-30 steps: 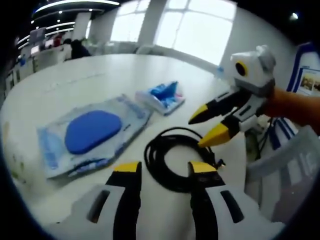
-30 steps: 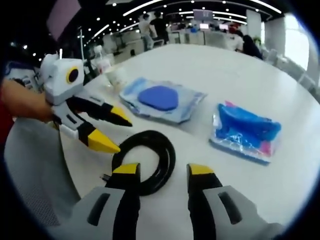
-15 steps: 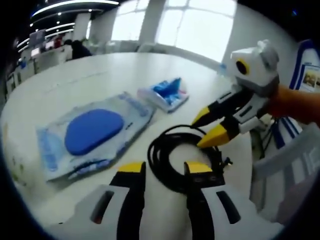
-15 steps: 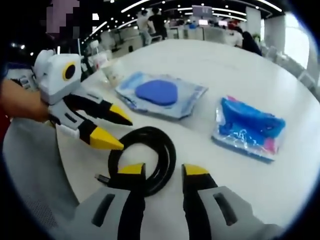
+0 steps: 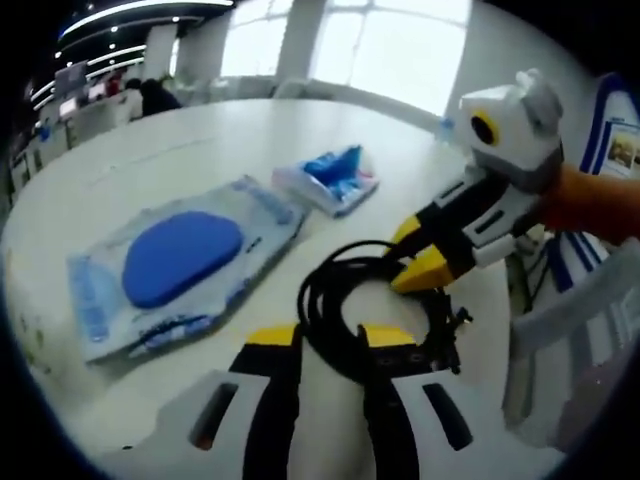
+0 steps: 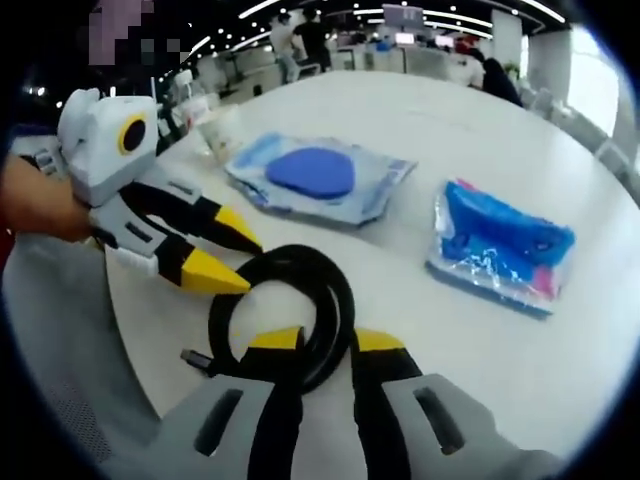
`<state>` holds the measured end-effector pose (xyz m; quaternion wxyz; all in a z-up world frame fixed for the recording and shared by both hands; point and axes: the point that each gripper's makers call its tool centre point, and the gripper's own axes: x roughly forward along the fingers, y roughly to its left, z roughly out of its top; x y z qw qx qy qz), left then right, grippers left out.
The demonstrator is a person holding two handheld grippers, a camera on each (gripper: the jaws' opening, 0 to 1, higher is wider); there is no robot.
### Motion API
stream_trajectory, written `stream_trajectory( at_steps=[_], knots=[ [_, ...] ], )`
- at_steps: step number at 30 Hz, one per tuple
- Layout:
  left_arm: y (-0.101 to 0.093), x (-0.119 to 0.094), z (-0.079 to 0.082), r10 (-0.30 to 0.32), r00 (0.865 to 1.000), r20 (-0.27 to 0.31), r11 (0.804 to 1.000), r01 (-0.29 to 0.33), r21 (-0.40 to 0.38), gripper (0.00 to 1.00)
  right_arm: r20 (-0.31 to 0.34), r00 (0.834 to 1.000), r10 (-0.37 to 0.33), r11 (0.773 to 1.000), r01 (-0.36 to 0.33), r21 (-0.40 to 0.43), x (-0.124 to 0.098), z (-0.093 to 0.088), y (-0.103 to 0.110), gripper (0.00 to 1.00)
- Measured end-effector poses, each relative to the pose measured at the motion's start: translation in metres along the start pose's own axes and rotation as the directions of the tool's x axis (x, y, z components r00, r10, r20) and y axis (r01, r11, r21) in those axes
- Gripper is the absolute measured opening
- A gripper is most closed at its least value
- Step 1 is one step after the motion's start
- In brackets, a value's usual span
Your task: Arrange the tabletop items into an orderly group along one side of the table until the central work area is clear of visible clutter.
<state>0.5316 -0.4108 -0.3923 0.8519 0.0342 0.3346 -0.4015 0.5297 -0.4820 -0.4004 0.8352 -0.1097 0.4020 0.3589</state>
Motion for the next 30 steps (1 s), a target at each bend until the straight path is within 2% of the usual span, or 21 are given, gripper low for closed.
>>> stream_trajectory(
  at_steps=[8, 11, 21, 30],
  knots=[
    [0.001, 0.001, 0.001, 0.013, 1.0, 0.001, 1.0, -0.013, -0.001, 0.18, 0.003, 1.0, -0.023, 1.0, 0.024, -0.013, 0.0, 0.003, -0.002, 0.11],
    [-0.002, 0.0, 0.005, -0.002, 1.0, 0.012, 1.0, 0.002, -0.002, 0.11, 0.016, 1.0, -0.026, 1.0, 0.026, -0.017, -0.002, 0.006, -0.003, 0.09],
    [-0.004, 0.001, 0.006, -0.001, 1.0, 0.005, 1.0, 0.001, 0.009, 0.11, 0.036, 0.999, -0.035, 0.999, 0.035, 0.002, -0.01, 0.01, -0.006, 0.08],
    [-0.015, 0.006, 0.017, -0.019, 1.0, 0.015, 1.0, 0.019, 0.024, 0.1, 0.051, 0.998, -0.041, 0.999, 0.041, 0.015, -0.028, 0.016, -0.018, 0.07]
  ],
)
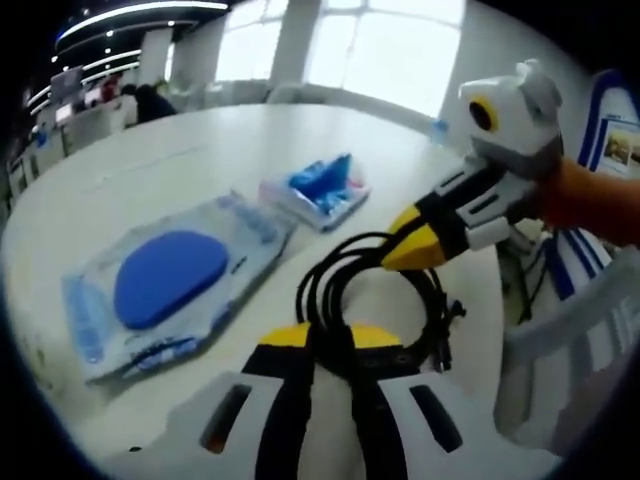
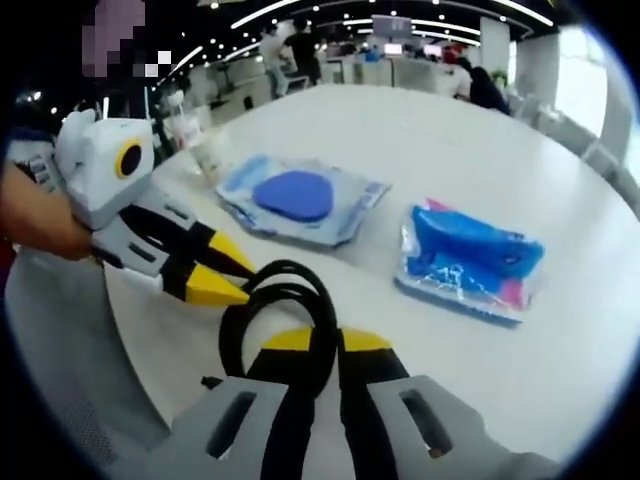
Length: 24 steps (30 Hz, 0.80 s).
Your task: Arrange the tabletop items into an orderly group along one side of the table until the central work area is clear of visible clutter.
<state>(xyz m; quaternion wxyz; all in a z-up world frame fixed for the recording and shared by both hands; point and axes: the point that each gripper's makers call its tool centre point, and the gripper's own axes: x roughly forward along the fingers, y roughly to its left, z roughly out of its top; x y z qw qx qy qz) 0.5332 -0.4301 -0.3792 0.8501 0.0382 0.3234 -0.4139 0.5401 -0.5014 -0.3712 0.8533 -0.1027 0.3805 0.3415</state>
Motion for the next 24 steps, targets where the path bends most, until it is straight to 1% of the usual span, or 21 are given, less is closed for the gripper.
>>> stream_trajectory(
  at_steps=[6, 14, 18, 24],
  knots=[
    [-0.006, 0.004, 0.01, -0.01, 1.0, 0.007, 1.0, 0.01, 0.013, 0.1, 0.012, 1.0, 0.001, 1.0, -0.001, 0.027, -0.009, 0.002, -0.008, 0.07],
    [-0.013, 0.013, 0.022, -0.021, 1.0, 0.011, 0.999, 0.02, 0.027, 0.11, 0.011, 1.0, -0.006, 1.0, 0.006, 0.024, -0.017, 0.004, -0.02, 0.07],
    [-0.013, 0.016, 0.025, -0.023, 1.0, 0.011, 0.999, 0.022, 0.031, 0.11, 0.011, 1.0, -0.007, 1.0, 0.006, 0.029, -0.017, 0.005, -0.026, 0.07],
    [-0.01, 0.022, 0.024, -0.018, 1.0, -0.002, 0.999, 0.018, 0.027, 0.11, 0.001, 1.0, 0.0, 0.999, -0.001, 0.036, -0.01, 0.004, -0.031, 0.07]
  ],
)
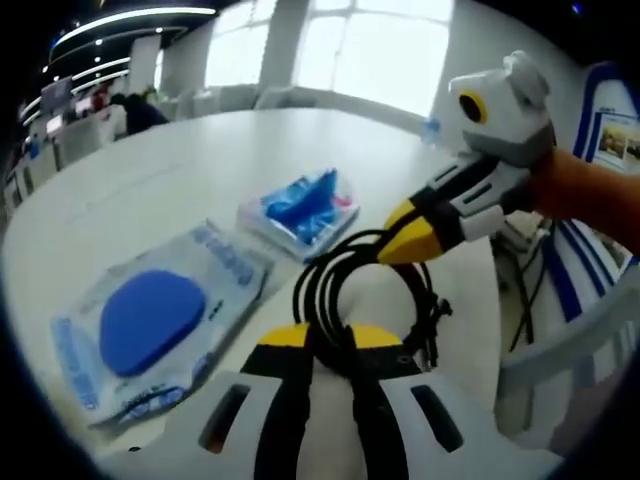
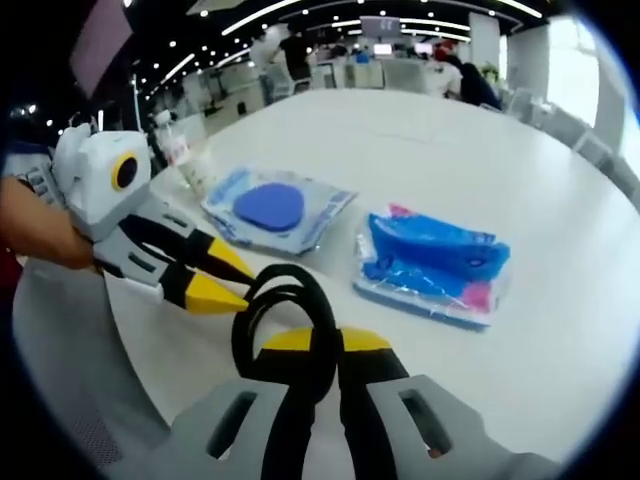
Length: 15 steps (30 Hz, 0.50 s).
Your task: Arrange the tabletop items into an orderly group along one side of the table until the central work area is clear of visible clutter.
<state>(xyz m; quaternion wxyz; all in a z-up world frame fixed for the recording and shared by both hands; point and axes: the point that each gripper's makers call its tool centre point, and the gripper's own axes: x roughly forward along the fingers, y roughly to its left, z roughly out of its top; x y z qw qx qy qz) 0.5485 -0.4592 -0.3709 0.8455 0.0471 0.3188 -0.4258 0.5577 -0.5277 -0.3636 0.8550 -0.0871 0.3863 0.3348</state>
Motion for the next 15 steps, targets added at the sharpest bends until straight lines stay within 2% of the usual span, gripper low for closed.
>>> stream_trajectory(
  at_steps=[15],
  knots=[
    [0.007, 0.008, -0.009, 0.008, 0.999, -0.038, 1.0, -0.009, -0.015, 0.11, -0.053, 0.999, 0.007, 1.0, -0.006, 0.011, 0.02, -0.013, -0.007, 0.07]
  ],
)
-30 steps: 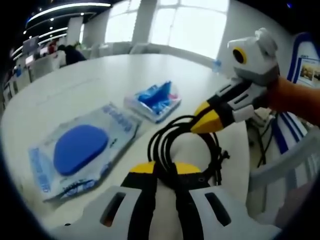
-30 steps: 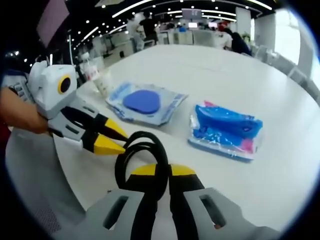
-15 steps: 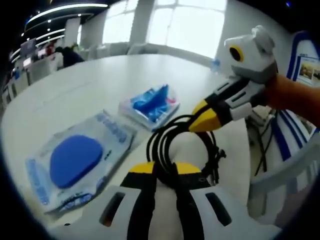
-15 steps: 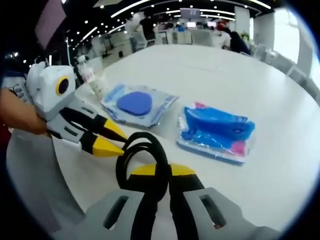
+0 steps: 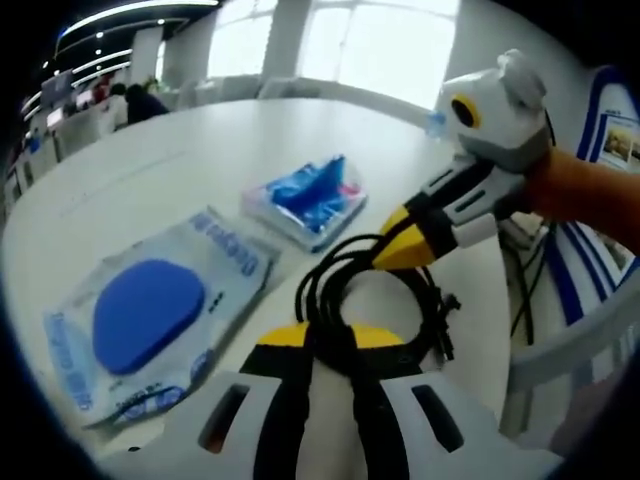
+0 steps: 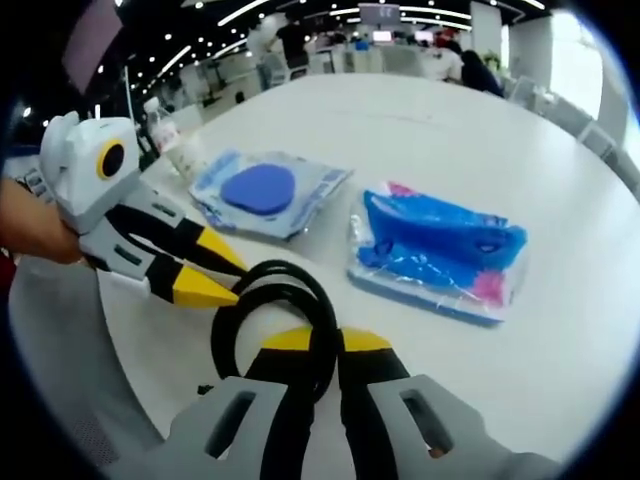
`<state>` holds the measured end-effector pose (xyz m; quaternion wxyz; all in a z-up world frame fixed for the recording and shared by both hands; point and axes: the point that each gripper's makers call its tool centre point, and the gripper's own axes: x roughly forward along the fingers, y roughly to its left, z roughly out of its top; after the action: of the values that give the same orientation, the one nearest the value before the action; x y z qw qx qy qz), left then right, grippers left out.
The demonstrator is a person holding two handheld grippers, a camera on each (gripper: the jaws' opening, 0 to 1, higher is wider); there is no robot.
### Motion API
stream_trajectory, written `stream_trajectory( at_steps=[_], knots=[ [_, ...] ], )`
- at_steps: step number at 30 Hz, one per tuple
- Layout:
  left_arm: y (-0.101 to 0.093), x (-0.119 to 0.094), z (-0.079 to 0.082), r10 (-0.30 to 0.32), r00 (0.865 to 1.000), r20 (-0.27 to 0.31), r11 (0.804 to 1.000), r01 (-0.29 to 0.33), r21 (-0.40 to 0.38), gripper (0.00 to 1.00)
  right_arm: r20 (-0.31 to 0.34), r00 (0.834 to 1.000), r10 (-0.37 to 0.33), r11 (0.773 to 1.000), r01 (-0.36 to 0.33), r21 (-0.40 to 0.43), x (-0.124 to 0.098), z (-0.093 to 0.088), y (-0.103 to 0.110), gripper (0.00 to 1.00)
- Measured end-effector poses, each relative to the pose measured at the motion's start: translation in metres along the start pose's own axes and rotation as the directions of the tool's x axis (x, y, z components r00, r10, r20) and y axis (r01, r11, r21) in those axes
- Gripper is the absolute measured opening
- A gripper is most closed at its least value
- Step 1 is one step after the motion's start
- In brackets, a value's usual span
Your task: Arrange the tabletop items into an orderly group along one side of the table until the central work area is clear of visible clutter.
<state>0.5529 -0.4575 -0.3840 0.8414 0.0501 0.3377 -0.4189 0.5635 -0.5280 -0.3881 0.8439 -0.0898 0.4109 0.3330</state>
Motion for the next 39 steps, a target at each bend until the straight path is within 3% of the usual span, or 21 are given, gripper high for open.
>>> stream_trajectory(
  at_steps=[12, 16, 21, 39],
  knots=[
    [0.001, 0.004, -0.002, -0.001, 1.0, -0.008, 1.0, 0.001, -0.004, 0.13, -0.009, 1.0, 0.004, 1.0, -0.004, 0.004, 0.006, -0.003, 0.0, 0.09],
    [0.0, 0.003, -0.002, -0.002, 1.0, -0.006, 1.0, 0.002, -0.003, 0.14, 0.007, 1.0, 0.011, 1.0, -0.011, 0.02, 0.005, 0.0, 0.003, 0.19],
    [-0.001, 0.002, -0.001, -0.004, 1.0, -0.003, 1.0, 0.004, 0.0, 0.17, 0.008, 1.0, 0.009, 1.0, -0.009, 0.009, 0.004, 0.0, 0.004, 0.2],
    [-0.005, -0.01, 0.004, -0.013, 1.0, 0.028, 1.0, 0.012, 0.014, 0.3, 0.065, 0.998, -0.021, 1.0, 0.022, -0.019, -0.015, 0.01, 0.007, 0.29]
  ],
)
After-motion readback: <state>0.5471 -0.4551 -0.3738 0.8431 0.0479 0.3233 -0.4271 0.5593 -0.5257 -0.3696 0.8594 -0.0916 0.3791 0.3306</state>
